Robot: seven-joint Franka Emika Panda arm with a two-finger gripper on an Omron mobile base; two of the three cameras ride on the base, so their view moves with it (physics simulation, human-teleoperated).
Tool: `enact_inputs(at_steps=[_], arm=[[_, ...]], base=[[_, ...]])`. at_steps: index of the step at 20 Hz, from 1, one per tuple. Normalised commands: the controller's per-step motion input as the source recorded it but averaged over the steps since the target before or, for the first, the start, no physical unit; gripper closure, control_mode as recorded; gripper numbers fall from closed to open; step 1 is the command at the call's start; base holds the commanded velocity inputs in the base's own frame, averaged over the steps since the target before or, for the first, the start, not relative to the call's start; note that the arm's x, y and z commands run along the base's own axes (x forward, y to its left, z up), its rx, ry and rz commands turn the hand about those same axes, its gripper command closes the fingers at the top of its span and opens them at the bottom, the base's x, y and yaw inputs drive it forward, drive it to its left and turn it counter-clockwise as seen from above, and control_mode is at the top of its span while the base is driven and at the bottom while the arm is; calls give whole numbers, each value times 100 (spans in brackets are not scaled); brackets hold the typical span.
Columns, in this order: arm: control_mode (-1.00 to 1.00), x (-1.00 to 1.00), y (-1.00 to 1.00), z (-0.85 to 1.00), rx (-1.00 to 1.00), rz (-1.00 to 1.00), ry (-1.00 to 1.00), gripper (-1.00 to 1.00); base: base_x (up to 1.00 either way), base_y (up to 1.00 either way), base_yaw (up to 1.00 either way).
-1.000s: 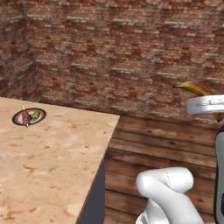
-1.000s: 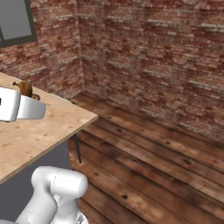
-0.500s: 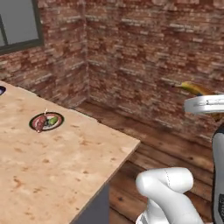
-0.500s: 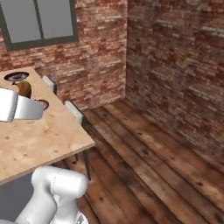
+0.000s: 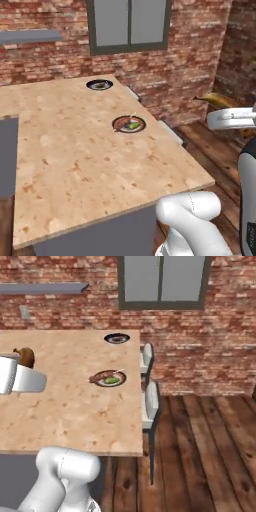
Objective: Pick up the mango and banana from the fridge and place one fruit on each plate on the dining counter.
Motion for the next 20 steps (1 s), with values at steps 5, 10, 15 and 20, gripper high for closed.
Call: enact_inputs(at_steps=[5, 10, 15, 20], arm=[[100, 0, 0, 0, 0, 0, 0, 100], [100, 0, 0, 0, 0, 0, 0, 100], [100, 0, 0, 0, 0, 0, 0, 100], [100, 0, 0, 0, 0, 0, 0, 100]], base=[[34, -38, 75], [11, -85, 55], [-74, -100, 45], [-82, -100, 46]])
